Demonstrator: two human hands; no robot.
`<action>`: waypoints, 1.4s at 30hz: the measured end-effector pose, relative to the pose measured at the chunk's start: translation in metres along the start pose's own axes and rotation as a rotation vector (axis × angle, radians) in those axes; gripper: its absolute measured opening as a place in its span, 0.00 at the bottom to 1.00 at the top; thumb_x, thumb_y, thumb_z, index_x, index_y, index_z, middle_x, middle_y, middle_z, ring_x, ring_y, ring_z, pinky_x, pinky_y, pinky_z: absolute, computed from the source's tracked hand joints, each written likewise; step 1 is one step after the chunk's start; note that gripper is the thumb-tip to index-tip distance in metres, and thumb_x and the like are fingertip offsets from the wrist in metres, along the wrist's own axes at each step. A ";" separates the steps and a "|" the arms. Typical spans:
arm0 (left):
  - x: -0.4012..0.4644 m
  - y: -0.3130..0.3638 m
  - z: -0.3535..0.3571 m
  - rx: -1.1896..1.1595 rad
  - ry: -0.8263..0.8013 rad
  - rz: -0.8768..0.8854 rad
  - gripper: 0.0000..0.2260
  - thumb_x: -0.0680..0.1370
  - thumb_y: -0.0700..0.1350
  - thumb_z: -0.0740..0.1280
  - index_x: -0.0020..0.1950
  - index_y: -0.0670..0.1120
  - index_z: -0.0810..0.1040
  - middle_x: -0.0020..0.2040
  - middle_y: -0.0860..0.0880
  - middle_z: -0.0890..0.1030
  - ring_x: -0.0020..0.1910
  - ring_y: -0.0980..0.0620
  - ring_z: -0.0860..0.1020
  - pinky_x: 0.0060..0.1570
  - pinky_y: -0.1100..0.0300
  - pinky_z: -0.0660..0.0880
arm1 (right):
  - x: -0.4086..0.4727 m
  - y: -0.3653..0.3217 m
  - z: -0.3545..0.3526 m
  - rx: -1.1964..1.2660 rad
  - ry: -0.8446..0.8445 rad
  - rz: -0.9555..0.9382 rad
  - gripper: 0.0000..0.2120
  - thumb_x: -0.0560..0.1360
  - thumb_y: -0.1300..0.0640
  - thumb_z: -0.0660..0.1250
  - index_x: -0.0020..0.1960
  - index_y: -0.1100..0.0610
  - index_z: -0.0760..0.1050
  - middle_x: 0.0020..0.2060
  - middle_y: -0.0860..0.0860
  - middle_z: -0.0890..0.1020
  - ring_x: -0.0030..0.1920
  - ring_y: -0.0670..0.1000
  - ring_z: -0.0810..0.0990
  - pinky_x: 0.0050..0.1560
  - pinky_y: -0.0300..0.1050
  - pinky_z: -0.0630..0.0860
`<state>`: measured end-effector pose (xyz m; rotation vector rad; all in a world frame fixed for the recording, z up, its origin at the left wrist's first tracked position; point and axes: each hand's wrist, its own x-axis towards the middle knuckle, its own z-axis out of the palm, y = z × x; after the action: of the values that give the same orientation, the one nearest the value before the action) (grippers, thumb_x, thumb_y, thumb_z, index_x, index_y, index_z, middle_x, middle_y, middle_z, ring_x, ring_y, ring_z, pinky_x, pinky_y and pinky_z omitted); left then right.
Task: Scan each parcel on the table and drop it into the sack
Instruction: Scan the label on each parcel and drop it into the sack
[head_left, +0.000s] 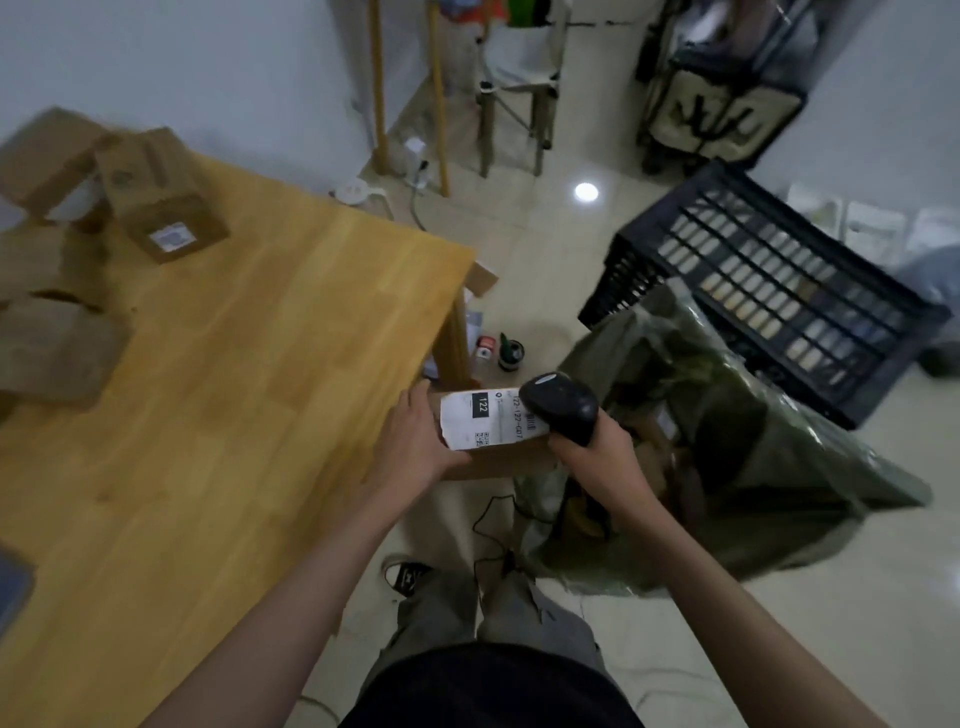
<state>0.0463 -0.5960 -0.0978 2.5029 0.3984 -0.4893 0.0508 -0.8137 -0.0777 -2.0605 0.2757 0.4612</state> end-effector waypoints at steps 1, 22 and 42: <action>0.001 0.011 0.011 0.002 -0.019 0.003 0.51 0.63 0.51 0.82 0.78 0.43 0.58 0.74 0.44 0.67 0.71 0.44 0.68 0.66 0.52 0.67 | -0.002 0.010 -0.010 0.000 0.020 0.025 0.16 0.74 0.63 0.69 0.60 0.51 0.75 0.50 0.46 0.80 0.52 0.48 0.79 0.50 0.46 0.76; 0.037 0.184 0.173 -0.049 -0.451 0.302 0.39 0.75 0.47 0.74 0.79 0.47 0.56 0.77 0.46 0.61 0.73 0.45 0.65 0.72 0.48 0.65 | 0.017 0.154 -0.153 -0.178 0.152 0.290 0.18 0.71 0.61 0.71 0.60 0.60 0.76 0.53 0.57 0.80 0.59 0.59 0.77 0.53 0.49 0.72; 0.014 0.085 0.044 0.265 -0.268 0.272 0.26 0.76 0.52 0.71 0.72 0.48 0.70 0.70 0.46 0.71 0.68 0.47 0.71 0.64 0.53 0.70 | 0.020 0.040 -0.097 -0.188 -0.062 0.074 0.17 0.76 0.58 0.69 0.64 0.54 0.74 0.48 0.48 0.79 0.50 0.51 0.80 0.45 0.45 0.75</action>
<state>0.0799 -0.6871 -0.0987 2.6375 -0.1183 -0.7952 0.0743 -0.9181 -0.0729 -2.2195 0.2817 0.6152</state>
